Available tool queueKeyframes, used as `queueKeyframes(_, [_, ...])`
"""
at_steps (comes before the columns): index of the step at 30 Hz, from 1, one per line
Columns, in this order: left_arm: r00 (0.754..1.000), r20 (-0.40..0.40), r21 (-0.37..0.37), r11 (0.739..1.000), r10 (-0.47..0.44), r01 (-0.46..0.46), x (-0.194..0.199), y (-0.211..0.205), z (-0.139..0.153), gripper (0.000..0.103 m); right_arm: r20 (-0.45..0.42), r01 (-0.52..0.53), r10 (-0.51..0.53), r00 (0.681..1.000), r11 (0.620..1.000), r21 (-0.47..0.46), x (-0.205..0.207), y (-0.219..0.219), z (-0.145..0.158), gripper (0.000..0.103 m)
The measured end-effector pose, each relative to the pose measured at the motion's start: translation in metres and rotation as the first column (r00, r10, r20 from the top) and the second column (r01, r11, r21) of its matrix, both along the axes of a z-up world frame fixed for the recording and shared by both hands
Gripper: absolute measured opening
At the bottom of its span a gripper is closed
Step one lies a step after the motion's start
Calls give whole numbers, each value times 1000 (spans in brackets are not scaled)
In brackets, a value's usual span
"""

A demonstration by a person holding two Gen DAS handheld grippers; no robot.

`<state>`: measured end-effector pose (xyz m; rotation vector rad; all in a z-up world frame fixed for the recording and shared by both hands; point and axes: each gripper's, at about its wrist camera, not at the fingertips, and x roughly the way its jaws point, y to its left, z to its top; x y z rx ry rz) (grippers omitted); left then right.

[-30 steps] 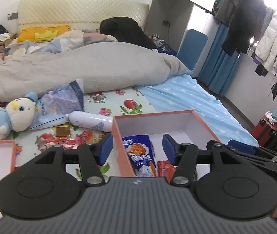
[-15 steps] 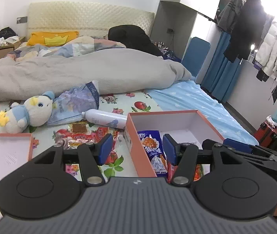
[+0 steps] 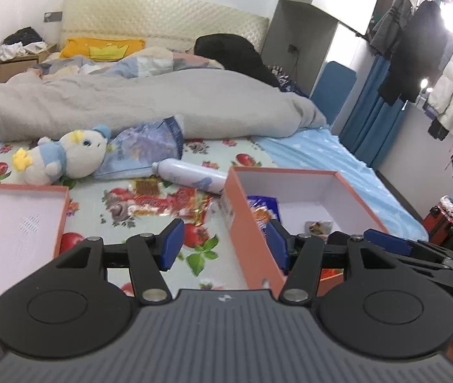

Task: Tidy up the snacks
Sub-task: 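Withdraw both open tools from the box back toward the sheet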

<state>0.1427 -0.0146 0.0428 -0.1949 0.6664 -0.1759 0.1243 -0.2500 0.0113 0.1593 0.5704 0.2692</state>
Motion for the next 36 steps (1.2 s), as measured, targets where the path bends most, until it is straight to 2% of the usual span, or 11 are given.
queueKeyframes(2, [1000,-11,-2,1000,18,-18,0,7,-8,72,-5,-13,13,1000,1000,-12,-2,7,-3,69])
queueKeyframes(12, [999,-35,-34,999,26,-27,-4,30,-42,72,-3,-64,64,998,997,-45,-8,39,-24,69])
queueKeyframes(20, [993,-98,-37,997,68,-72,0,46,-68,73,-42,-83,82,996,996,-34,0,53,-45,69])
queueKeyframes(25, [990,-102,-46,994,97,-102,5,58,-81,74,-35,-110,109,993,993,-39,9,62,-57,68])
queueKeyframes(33, [982,-141,-54,989,126,-134,35,75,-110,74,-42,-109,106,993,991,-73,28,69,-81,68])
queueKeyframes(36, [981,-150,-35,991,122,-128,49,80,-119,75,-38,-103,100,994,991,-80,37,73,-91,68])
